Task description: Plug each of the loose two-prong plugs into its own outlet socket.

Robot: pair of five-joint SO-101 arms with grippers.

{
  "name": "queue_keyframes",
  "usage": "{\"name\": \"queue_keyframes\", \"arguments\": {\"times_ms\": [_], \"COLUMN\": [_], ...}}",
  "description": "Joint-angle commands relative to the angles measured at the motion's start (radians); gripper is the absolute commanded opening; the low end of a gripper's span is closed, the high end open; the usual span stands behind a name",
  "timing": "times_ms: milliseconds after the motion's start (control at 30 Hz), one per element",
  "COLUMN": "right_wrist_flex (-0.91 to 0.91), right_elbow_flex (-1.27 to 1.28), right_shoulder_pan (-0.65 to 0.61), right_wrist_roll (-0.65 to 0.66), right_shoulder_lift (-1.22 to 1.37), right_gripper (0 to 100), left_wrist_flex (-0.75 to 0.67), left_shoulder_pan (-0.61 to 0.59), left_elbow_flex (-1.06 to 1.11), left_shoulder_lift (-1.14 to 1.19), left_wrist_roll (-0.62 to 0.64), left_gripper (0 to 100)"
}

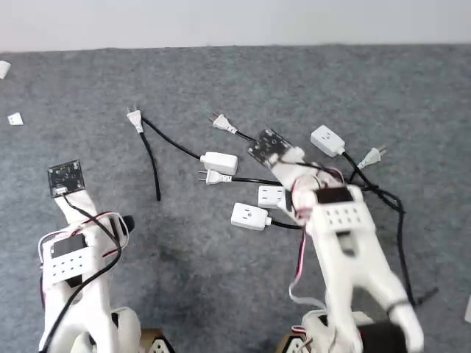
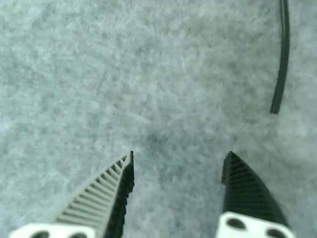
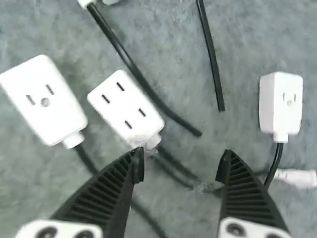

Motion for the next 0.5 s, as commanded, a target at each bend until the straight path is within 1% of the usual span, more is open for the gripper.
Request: {"name": "queue_keyframes", "arguments": {"times_ms": [0, 67, 167, 233, 467], "right_wrist_flex": [-0.008, 0.015, 0.110, 0.154, 0.157], "right_elbow_flex": [-0.161, -0.201, -0.238, -0.244, -0.244], "right_shoulder_pan": [-0.007, -0.010, -0.030, -0.041, -0.054], "right_wrist_roll": [0.064, 0.118, 0.259, 0.331, 0.459], "right_shoulder_lift": [0.145, 0.220, 0.292, 0.303, 0.289], "right_gripper": [23.8, 23.8, 23.8, 23.8, 23.8], "left_wrist_flex": [-0.035, -0.052, -0.068, -0.068, -0.069], "left_shoulder_pan": [-0.008, -0.008, -0.006, -0.006, -0.006], "left_elbow_flex": [-0.047, -0.047, -0.045, -0.045, -0.042], "left_shoulder_lift": [0.002, 0.002, 0.003, 0.003, 0.003], "left_wrist_roll": [0.012, 0.011, 0.011, 0.011, 0.011], "left_gripper": [28, 28, 28, 28, 28]}}
